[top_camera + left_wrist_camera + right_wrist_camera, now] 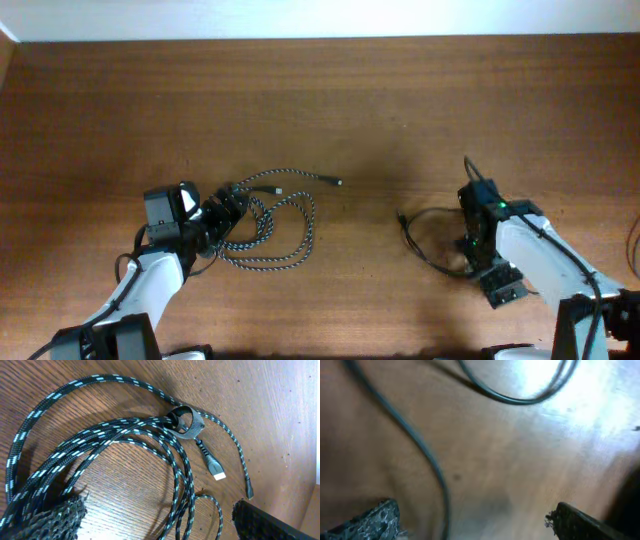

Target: Untangle cables

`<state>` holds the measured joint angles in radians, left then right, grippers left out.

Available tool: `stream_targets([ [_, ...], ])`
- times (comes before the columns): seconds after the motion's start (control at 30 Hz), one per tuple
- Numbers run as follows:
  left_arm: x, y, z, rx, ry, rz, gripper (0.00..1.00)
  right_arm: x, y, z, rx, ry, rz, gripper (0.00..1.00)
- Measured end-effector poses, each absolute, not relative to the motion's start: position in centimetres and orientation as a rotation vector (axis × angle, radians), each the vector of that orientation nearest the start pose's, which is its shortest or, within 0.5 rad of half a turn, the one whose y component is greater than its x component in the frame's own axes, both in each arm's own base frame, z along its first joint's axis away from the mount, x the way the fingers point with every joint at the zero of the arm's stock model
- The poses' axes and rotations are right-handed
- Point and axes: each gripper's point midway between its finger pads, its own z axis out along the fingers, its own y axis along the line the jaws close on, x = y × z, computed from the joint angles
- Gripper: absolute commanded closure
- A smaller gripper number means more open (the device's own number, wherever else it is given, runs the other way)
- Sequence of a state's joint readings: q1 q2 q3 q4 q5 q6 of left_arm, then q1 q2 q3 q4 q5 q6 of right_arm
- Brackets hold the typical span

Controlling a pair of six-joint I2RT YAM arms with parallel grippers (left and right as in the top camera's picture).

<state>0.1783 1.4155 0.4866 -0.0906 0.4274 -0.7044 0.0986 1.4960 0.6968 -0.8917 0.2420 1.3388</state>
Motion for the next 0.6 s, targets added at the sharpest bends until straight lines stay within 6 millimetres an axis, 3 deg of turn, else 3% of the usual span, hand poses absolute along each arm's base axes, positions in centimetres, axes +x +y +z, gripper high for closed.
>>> stream_targets([
  [0.07, 30.2, -1.7, 1.7, -0.978, 2.441, -0.738, 0.01, 22.3, -2.0, -0.7, 1.684, 2.358, -0.171, 0.44],
  [0.1, 30.2, -1.7, 1.8, -0.978, 2.44, -0.737, 0.01, 23.3, -2.5, -0.6, 1.606, 2.319, -0.149, 0.81],
  [0.13, 30.2, -1.7, 1.7, -0.979, 2.441, -0.735, 0.01, 24.5, -2.7, -0.5, 1.565, 2.275, -0.114, 0.96],
  [0.2, 30.2, -1.7, 1.7, -0.979, 2.441, -0.734, 0.01, 25.6, -2.8, -0.6, 1.537, 2.227, -0.07, 0.96],
  [0.3, 30.2, -1.7, 1.7, -0.979, 2.441, -0.734, 0.01, 30.0, -1.3, 0.0, 1.326, 2.266, 0.08, 0.96],
  [0.33, 30.2, -1.7, 1.7, -0.98, 2.441, -0.733, 0.0, 33.8, -0.3, 3.1, 1.116, 2.349, 0.108, 0.96],
  [0.37, 30.2, -1.6, 1.7, -0.981, 2.441, -0.73, 0.01, 39.8, -0.1, 10.0, 0.926, 2.228, 0.174, 0.96],
  [0.43, 30.2, -1.6, 1.7, -0.983, 2.44, -0.725, 0.01, 43.5, -7.2, 20.0, 0.939, 2.054, 0.091, 0.96],
  [0.47, 30.2, -1.5, 1.7, -0.982, 2.44, -0.723, 0.01, 44.0, -13.8, 25.2, 1.02, 1.871, 0.033, 0.96],
  [0.5, 30.2, -1.5, 1.7, -0.982, 2.44, -0.723, 0.01, 43.0, -23.4, 30.9, 1.078, 1.594, -0.075, 0.96],
  [0.53, 30.2, -1.5, 1.7, -0.984, 2.44, -0.721, 0.01, 42.1, -27.2, 30.0, 1.126, 1.56, -0.148, 0.96],
  [0.57, 30.2, -1.5, 1.7, -0.984, 2.44, -0.72, 0.01, 43.8, -30.6, 28.2, 1.105, 1.533, -0.2, 0.89],
  [0.6, 30.2, -1.5, 1.7, -0.984, 2.439, -0.717, 0.01, 44.3, -33.7, 22.6, 1.145, 1.629, -0.272, 0.88],
])
